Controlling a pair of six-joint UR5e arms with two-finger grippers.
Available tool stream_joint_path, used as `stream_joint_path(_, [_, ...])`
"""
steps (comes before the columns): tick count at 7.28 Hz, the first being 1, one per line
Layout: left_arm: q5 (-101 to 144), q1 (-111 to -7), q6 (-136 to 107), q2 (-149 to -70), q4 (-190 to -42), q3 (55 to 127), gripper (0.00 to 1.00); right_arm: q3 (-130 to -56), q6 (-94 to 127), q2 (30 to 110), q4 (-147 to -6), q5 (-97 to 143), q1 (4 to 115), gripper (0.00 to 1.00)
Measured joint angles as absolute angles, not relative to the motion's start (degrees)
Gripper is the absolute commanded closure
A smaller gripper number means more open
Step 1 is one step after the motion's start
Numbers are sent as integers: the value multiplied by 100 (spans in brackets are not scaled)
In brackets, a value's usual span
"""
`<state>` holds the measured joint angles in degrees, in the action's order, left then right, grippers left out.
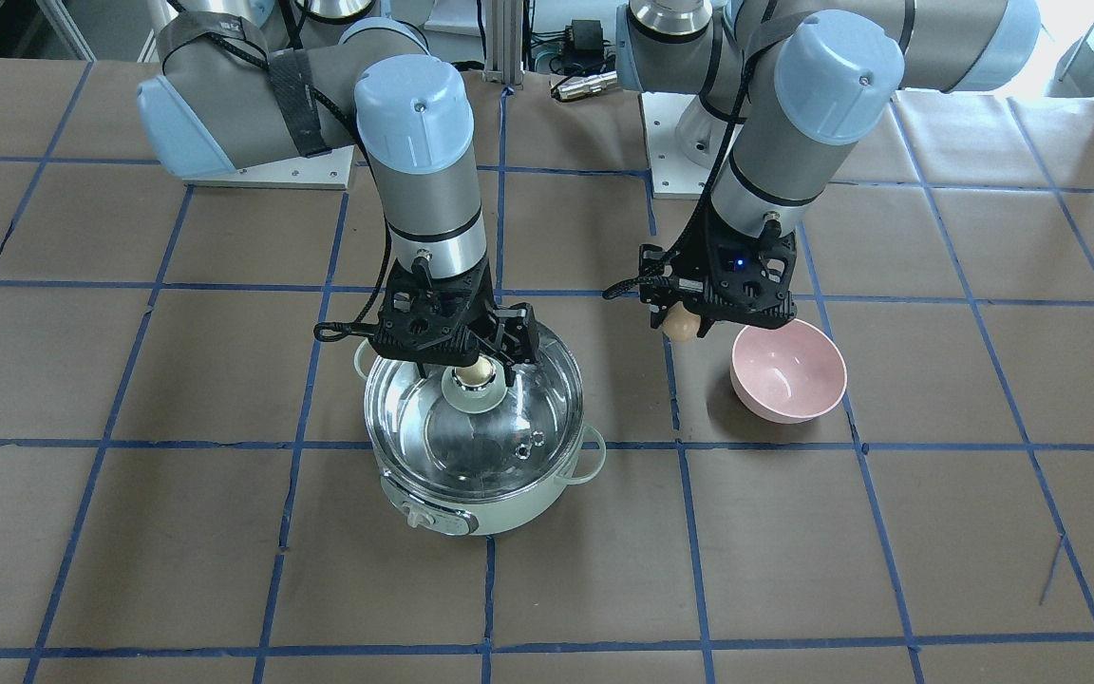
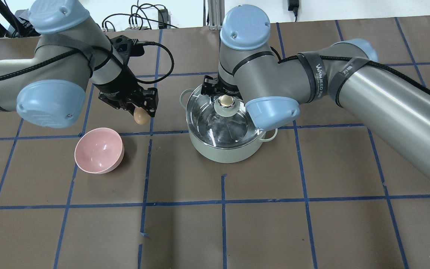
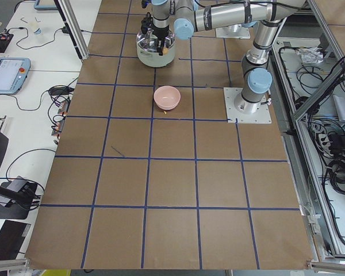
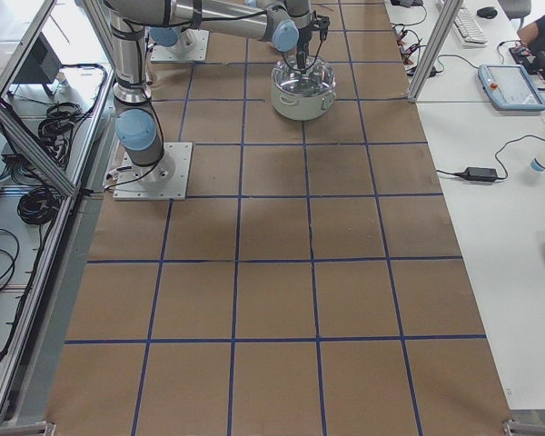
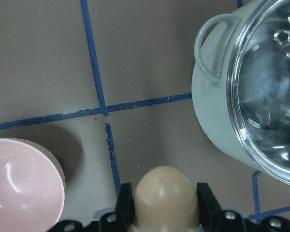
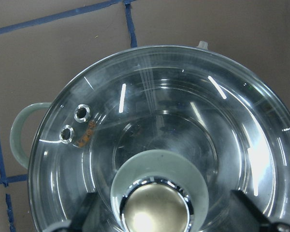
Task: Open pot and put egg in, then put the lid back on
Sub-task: 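Lower the right gripper and grasp the glass lid knob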
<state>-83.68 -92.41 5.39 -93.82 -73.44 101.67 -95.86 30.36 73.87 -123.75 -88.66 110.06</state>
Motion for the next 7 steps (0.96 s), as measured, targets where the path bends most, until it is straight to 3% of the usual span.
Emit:
stream_joint_path(1, [-8372, -9240, 544, -9381, -7346, 10166, 99, -9587, 3122, 7380, -12370, -8862, 11044, 17])
stream_joint_path(2, [-8377, -9239, 545, -9379, -7347, 10163, 99, -9591, 3172, 7368, -12368, -8860, 11081, 36])
stream_joint_path(4, [-8383, -9238, 545, -9373, -7348, 10161, 99, -9596, 3188, 7344, -12359, -8859, 11113, 58])
stream_joint_path(7, [-8385, -9237, 551, -9369, -7346, 10160, 99, -9589, 3010, 7338, -12309, -8924, 11101, 65])
